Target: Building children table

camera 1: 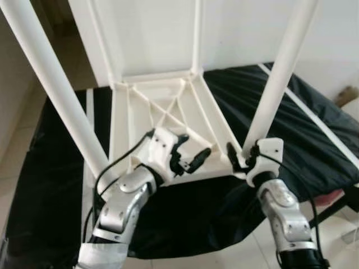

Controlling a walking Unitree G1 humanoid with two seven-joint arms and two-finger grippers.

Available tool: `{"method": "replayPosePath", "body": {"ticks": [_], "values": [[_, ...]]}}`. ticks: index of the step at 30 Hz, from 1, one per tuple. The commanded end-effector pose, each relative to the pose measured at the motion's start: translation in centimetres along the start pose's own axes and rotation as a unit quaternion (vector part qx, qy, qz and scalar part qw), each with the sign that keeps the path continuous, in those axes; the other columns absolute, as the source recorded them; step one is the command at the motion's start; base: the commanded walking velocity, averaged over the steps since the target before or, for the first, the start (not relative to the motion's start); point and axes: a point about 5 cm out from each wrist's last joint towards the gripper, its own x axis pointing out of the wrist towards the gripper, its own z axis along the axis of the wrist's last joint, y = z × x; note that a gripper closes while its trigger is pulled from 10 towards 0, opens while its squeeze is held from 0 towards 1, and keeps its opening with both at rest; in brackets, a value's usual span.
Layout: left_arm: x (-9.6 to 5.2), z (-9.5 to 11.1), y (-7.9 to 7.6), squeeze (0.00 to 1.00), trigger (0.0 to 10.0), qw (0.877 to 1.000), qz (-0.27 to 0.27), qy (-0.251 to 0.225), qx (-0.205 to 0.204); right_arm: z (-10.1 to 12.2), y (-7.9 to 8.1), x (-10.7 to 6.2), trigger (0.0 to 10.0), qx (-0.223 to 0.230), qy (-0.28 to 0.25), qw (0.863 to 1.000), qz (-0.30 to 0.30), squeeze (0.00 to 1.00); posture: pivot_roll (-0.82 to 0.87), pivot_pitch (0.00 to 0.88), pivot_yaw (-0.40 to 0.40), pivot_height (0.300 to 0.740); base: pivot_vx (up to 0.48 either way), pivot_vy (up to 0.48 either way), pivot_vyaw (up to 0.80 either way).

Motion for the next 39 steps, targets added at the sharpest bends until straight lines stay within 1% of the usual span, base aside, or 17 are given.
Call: {"method": "replayPosePath", "body": {"ticks": [1, 2, 4, 6, 8, 15, 20, 21, 23, 24, 29, 30, 33, 34, 37, 38, 39], "values": [[-0.1, -0.2, -0.1, 0.00, 10.0, 1.000, 0.010, 0.007, 0.005, -0.1, 0.1, -0.1, 10.0, 0.005, -0.004, 1.000, 0.008, 0.00, -0.03, 0.000, 0.011, 0.740, 0.000, 0.000, 0.00], [0.0, -0.4, -0.8, 0.00, 10.0, 1.000, -0.006, 0.023, 0.016, 0.4, -1.3, 0.0, 10.0, -0.035, -0.010, 0.997, 0.063, 0.00, -0.03, 0.000, 0.020, 0.740, 0.000, 0.000, 0.00], [0.1, -0.4, -1.1, 0.00, 10.0, 0.999, -0.017, 0.024, 0.013, 0.8, -1.9, 0.6, 10.0, -0.052, -0.011, 0.994, 0.096, 0.00, -0.03, 0.000, 0.028, 0.740, 0.000, 0.000, 0.00], [0.1, -0.3, -1.2, 0.00, 10.0, 0.999, -0.022, 0.021, 0.015, 0.9, -1.9, 1.0, 10.0, -0.062, -0.010, 0.991, 0.117, 0.00, -0.03, 0.000, 0.029, 0.740, 0.000, 0.000, 0.00], [0.2, -0.4, -1.9, 0.00, 10.0, 0.998, -0.051, 0.023, 0.022, 1.1, -0.9, 2.3, 10.0, -0.094, -0.003, 0.976, 0.195, 0.00, -0.03, 0.000, 0.033, 0.740, 0.000, 0.000, 0.00], [0.4, -0.2, -2.2, 0.00, 10.0, 0.998, -0.053, 0.019, 0.036, 1.1, -0.2, 3.5, 10.0, -0.094, 0.009, 0.967, 0.238, 0.00, 0.00, 0.000, 0.017, 0.740, 0.000, 0.000, 0.00], [0.1, -0.2, -2.1, 0.00, 10.0, 0.998, -0.034, 0.023, 0.052, 0.4, -1.0, 3.8, 9.6, -0.108, 0.023, 0.960, 0.258, 0.00, 0.02, 0.000, -0.005, 0.740, 0.000, 0.000, 0.00], [0.1, -0.2, -1.9, 0.00, 10.0, 0.998, -0.022, 0.022, 0.054, -0.3, -1.6, 3.6, 5.5, -0.113, 0.037, 0.957, 0.264, 0.00, 0.03, 0.000, -0.011, 0.740, 0.000, 0.000, 0.00], [0.0, -0.2, -1.8, 0.00, 10.0, 0.998, -0.018, 0.021, 0.055, -0.5, -1.8, 3.5, 5.5, -0.114, 0.041, 0.956, 0.267, 0.00, 0.03, 0.000, -0.011, 0.740, 0.000, 0.000, 0.00], [0.1, -0.2, -1.9, 0.00, 10.0, 0.998, -0.016, 0.020, 0.056, -1.0, -2.0, 3.2, 1.5, -0.118, 0.053, 0.954, 0.270, 0.00, 0.03, 0.000, -0.016, 0.740, 0.000, 0.000, 0.00], [0.0, -0.2, -1.9, 0.00, 10.0, 0.998, -0.014, 0.019, 0.057, -1.8, -2.3, 2.7, 1.5, -0.125, 0.070, 0.951, 0.275, 0.00, 0.02, 0.000, -0.017, 0.740, 0.000, 0.000, 0.00], [0.1, -0.2, -1.9, 0.00, 10.0, 0.998, -0.015, 0.018, 0.057, -2.0, -2.4, 2.7, 0.0, -0.126, 0.070, 0.951, 0.274, 0.00, 0.02, 0.000, -0.017, 0.740, 0.000, 0.000, 0.00], [0.1, -0.2, -1.9, 0.00, 10.0, 0.998, -0.012, 0.018, 0.061, -2.2, -2.6, 2.6, 0.0, -0.126, 0.069, 0.952, 0.269, 0.00, 0.02, 0.000, -0.012, 0.740, 0.000, 0.000, 0.00], [0.2, -0.2, -1.7, 0.00, 10.0, 0.998, -0.009, 0.017, 0.068, -2.2, -2.3, 2.2, 0.0, -0.098, 0.065, 0.964, 0.238, 0.00, 0.01, 0.000, -0.007, 0.740, 0.000, 0.000, 0.00], [0.2, -0.2, -1.7, 0.00, 10.0, 0.997, -0.010, 0.017, 0.069, -2.2, -2.0, 2.0, 0.0, -0.071, 0.060, 0.971, 0.220, 0.00, 0.01, 0.000, -0.007, 0.740, 0.000, 0.000, 0.00], [0.2, -0.3, -1.6, 0.00, 10.0, 0.996, -0.007, 0.022, 0.082, -2.4, -1.6, 1.9, 0.8, -0.069, 0.061, 0.976, 0.200, 0.00, 0.00, 0.000, -0.003, 0.740, 0.000, 0.000, 0.00], [0.2, -0.5, -1.5, 0.00, 10.0, 0.996, -0.004, 0.026, 0.089, -2.6, -1.2, 1.7, 4.7, -0.068, 0.064, 0.979, 0.183, 0.00, 0.00, 0.000, -0.003, 0.740, 0.000, 0.000, 0.00]]}}
